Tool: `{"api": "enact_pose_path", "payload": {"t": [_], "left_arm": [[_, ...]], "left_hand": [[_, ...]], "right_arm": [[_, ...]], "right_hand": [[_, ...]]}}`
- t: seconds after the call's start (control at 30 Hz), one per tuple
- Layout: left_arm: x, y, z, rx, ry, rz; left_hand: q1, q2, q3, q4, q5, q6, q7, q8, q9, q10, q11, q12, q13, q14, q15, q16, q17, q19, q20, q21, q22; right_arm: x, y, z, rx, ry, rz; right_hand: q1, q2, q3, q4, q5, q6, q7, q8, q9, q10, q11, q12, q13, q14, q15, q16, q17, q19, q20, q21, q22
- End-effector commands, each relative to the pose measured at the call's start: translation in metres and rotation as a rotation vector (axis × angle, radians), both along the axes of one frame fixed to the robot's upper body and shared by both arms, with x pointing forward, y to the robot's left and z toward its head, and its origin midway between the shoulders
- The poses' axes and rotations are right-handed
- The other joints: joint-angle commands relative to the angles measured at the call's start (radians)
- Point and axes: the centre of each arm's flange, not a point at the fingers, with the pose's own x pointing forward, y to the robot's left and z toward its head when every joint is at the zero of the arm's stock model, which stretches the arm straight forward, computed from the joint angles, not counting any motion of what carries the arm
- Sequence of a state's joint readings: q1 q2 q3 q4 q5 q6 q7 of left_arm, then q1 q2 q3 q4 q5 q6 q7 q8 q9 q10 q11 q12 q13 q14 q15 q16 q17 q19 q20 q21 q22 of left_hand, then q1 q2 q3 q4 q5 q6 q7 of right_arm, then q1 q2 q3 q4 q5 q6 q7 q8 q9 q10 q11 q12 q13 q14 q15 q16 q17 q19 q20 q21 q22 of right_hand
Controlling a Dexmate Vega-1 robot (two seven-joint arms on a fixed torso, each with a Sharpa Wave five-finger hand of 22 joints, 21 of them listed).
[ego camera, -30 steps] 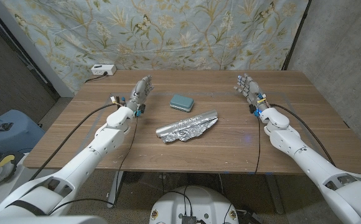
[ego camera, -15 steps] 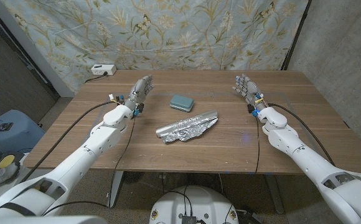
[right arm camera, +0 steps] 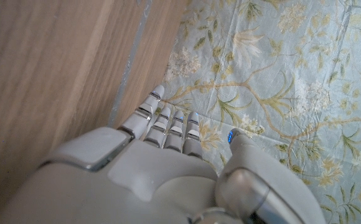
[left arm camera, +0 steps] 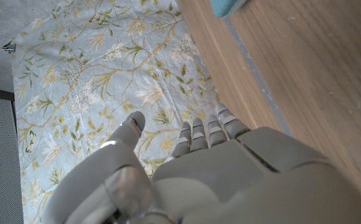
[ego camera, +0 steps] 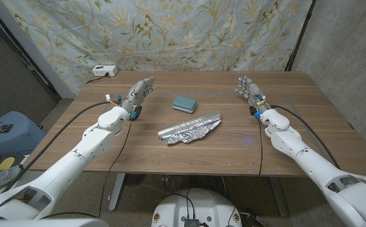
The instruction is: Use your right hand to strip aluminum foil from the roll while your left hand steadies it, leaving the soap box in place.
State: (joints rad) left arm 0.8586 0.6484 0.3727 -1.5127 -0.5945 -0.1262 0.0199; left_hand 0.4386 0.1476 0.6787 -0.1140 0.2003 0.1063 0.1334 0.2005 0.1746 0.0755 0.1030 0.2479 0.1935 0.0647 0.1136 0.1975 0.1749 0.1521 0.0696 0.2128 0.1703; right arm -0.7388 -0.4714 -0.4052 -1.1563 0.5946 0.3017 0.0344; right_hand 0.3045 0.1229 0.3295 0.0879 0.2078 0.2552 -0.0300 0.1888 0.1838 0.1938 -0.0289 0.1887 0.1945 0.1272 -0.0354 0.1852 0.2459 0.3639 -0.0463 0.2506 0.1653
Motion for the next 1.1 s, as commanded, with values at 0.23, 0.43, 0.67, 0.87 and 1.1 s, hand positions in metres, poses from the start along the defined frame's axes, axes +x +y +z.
{"api": "enact_pose_path", "payload": {"t": [0.23,0.43,0.67,0.87,1.1], "left_arm": [[-0.016,-0.007,0.020,0.128,-0.071,0.051],[-0.017,-0.014,0.029,0.187,-0.086,0.064],[-0.017,-0.024,0.039,0.260,-0.071,0.054],[-0.016,-0.031,0.046,0.321,-0.071,0.048],[-0.017,-0.039,0.050,0.371,-0.069,0.051]], "left_hand": [[0.024,0.004,-0.023,-0.028,0.021,0.066,0.000,0.014,0.008,0.079,-0.016,0.033,0.024,0.070,-0.012,0.030,0.020,0.029,0.012,0.003,0.010],[0.036,-0.002,-0.041,-0.040,0.031,0.118,-0.001,0.028,0.011,0.116,-0.031,0.054,0.045,0.096,-0.017,0.045,0.036,0.049,0.021,0.009,0.013],[0.046,-0.007,-0.051,-0.047,0.035,0.131,0.003,0.030,0.014,0.105,-0.023,0.058,0.058,0.098,-0.006,0.049,0.045,0.051,0.029,0.009,0.015],[0.049,-0.017,-0.060,-0.051,0.036,0.124,0.011,0.025,0.017,0.100,-0.016,0.063,0.068,0.094,0.002,0.051,0.052,0.048,0.035,0.007,0.017],[0.067,-0.020,-0.067,-0.058,0.040,0.135,0.011,0.029,0.023,0.097,-0.016,0.078,0.086,0.093,0.007,0.055,0.062,0.042,0.041,0.005,0.019]], "right_arm": [[-0.001,0.003,0.002,-0.002,-0.025,0.005],[-0.001,-0.002,0.004,0.001,-0.031,-0.003],[0.002,-0.006,0.006,0.009,-0.034,-0.009],[0.006,-0.007,0.010,0.003,-0.034,-0.012],[0.010,-0.009,0.015,-0.001,-0.035,-0.014]], "right_hand": [[0.012,-0.004,0.001,-0.013,0.002,-0.003,0.011,0.002,0.004,-0.002,0.008,0.003,0.002,-0.001,-0.012,0.003,-0.004,0.003,-0.016,-0.009,0.003],[0.013,-0.005,0.002,-0.016,0.001,-0.003,0.013,0.002,0.004,-0.003,0.010,0.003,0.002,-0.002,-0.010,0.003,-0.007,0.004,-0.017,-0.012,0.003],[0.015,-0.006,0.003,-0.019,0.000,-0.005,0.015,0.002,0.004,-0.005,0.012,0.003,0.003,-0.004,-0.007,0.004,-0.009,0.004,-0.017,-0.015,0.003],[0.016,-0.007,0.004,-0.022,-0.001,-0.007,0.016,0.002,0.004,-0.007,0.014,0.002,0.003,-0.005,-0.006,0.004,-0.012,0.003,-0.017,-0.018,0.003],[0.015,-0.007,0.004,-0.023,-0.001,-0.010,0.018,0.001,0.005,-0.010,0.014,0.002,0.003,-0.008,-0.004,0.004,-0.013,0.002,-0.018,-0.021,0.003]]}}
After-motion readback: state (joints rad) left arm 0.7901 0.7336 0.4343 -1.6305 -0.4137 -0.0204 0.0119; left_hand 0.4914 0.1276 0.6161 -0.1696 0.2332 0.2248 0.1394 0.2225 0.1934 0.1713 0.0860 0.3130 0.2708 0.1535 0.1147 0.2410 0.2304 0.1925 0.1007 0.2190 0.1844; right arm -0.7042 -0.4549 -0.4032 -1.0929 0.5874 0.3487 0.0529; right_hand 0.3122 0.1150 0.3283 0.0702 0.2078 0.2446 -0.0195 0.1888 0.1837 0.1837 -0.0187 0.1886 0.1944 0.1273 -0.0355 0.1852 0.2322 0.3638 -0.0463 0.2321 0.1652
